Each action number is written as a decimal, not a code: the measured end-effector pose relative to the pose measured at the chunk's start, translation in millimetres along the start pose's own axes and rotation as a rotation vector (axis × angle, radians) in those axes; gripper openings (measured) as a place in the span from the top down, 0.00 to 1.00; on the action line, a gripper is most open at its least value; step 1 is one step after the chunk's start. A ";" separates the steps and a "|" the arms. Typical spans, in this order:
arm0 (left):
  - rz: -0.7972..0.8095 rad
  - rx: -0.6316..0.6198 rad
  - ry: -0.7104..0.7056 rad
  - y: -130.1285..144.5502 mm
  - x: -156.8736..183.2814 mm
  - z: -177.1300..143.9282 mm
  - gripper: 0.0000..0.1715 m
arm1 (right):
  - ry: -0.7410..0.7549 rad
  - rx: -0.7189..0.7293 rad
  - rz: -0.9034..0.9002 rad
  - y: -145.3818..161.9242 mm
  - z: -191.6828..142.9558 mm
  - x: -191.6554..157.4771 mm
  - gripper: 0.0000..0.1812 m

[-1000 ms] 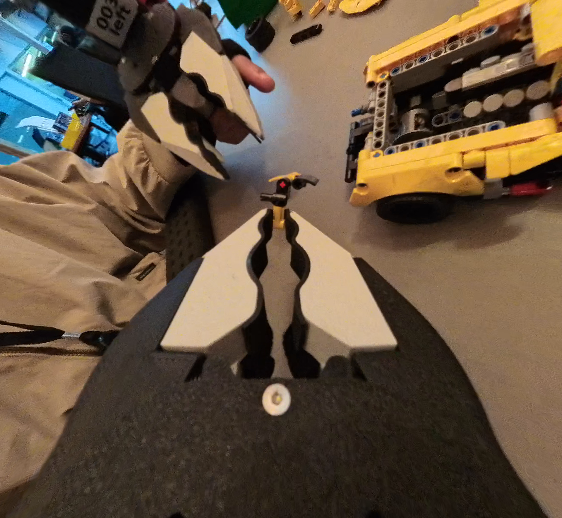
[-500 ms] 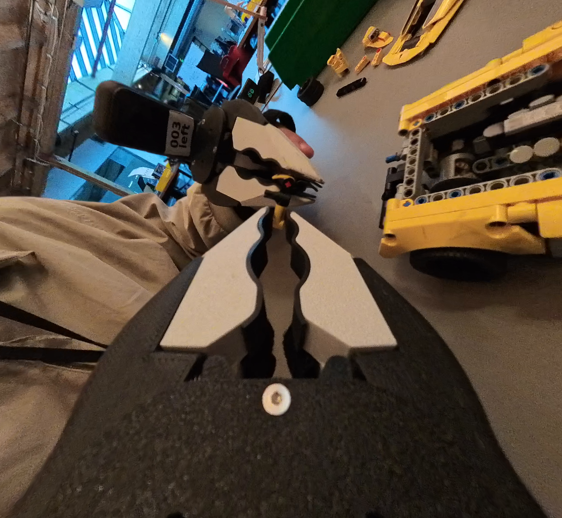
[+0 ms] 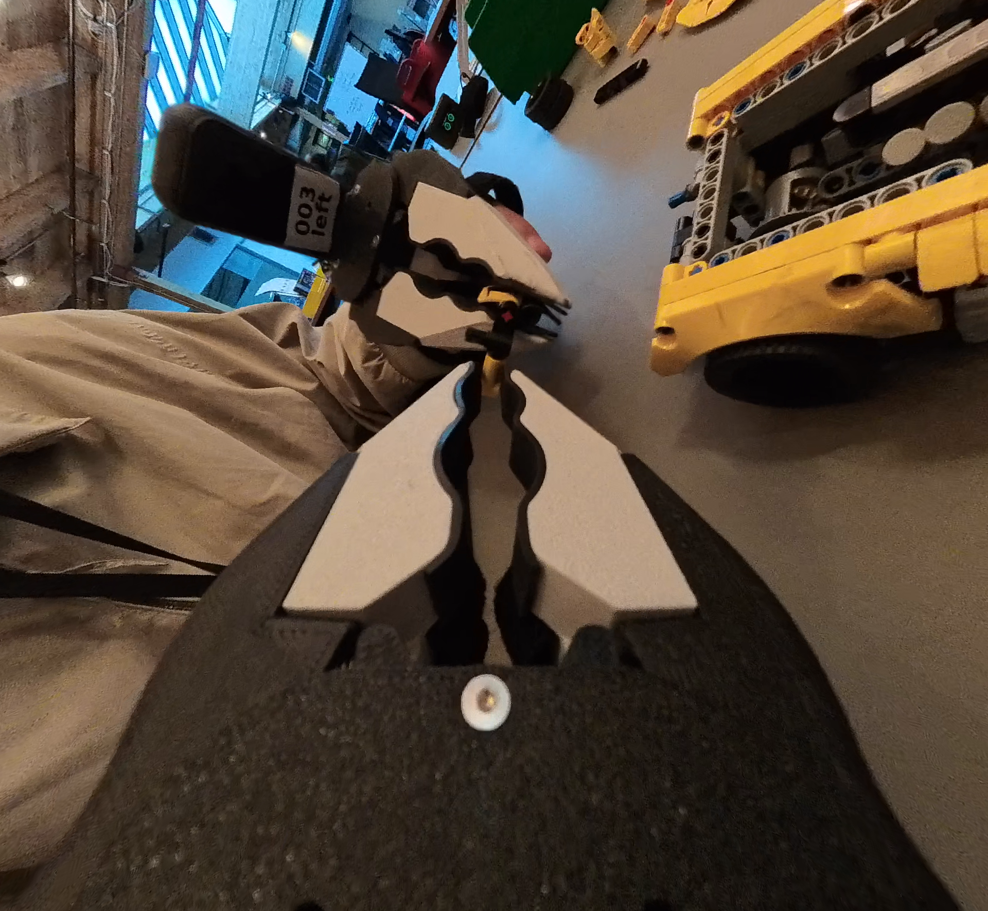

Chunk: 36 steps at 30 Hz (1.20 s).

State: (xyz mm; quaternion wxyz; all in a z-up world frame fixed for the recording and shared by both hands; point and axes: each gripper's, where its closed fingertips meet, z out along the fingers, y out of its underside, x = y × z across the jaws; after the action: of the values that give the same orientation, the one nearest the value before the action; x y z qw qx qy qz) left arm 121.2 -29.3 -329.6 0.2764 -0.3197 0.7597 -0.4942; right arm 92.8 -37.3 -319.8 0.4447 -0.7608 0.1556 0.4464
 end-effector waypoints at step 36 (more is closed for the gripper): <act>-0.589 0.335 0.219 -36.3 -33.6 -32.3 0.97 | 0.798 0.232 -0.554 -44.2 -138.6 22.5 0.81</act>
State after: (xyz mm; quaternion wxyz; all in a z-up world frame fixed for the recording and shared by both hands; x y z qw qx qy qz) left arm 126.7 3.6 -280.8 0.0875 -0.4206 0.5684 -0.7017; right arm 208.2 -122.1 -285.8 0.5342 -0.8304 0.1543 -0.0346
